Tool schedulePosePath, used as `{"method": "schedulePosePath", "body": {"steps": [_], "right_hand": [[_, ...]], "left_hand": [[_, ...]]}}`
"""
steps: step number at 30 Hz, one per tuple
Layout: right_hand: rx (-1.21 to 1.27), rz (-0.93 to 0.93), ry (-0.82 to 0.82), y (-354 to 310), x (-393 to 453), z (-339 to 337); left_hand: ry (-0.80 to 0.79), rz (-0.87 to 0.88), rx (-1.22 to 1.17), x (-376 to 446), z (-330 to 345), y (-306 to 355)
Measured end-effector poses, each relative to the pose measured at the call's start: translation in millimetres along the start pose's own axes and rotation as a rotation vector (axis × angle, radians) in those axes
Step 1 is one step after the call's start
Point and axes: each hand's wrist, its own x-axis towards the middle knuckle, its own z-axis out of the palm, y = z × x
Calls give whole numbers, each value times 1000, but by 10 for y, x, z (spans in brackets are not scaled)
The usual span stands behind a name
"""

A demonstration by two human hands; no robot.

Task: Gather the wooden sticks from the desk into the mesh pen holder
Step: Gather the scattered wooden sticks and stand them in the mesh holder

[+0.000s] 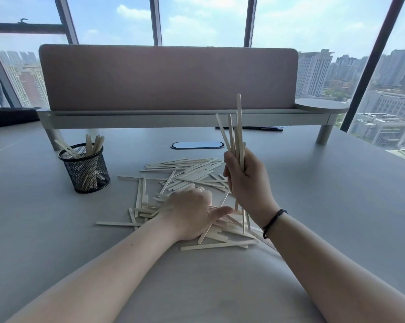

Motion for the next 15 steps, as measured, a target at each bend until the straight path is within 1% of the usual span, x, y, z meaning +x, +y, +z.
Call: {"method": "schedulePosePath", "body": {"steps": [3,9,12,15], "right_hand": [[31,30,12,1,15,-11],[77,33,1,-28,5,-23],[91,40,-4,-16,14,-16],[130,64,-11,-30,21,-18]], "left_hand": [[62,39,36,-7,7,-25],[125,50,12,-14,-2,-42],[221,54,18,-10,21,-82],[303,38,-43,2,34,-145]]}}
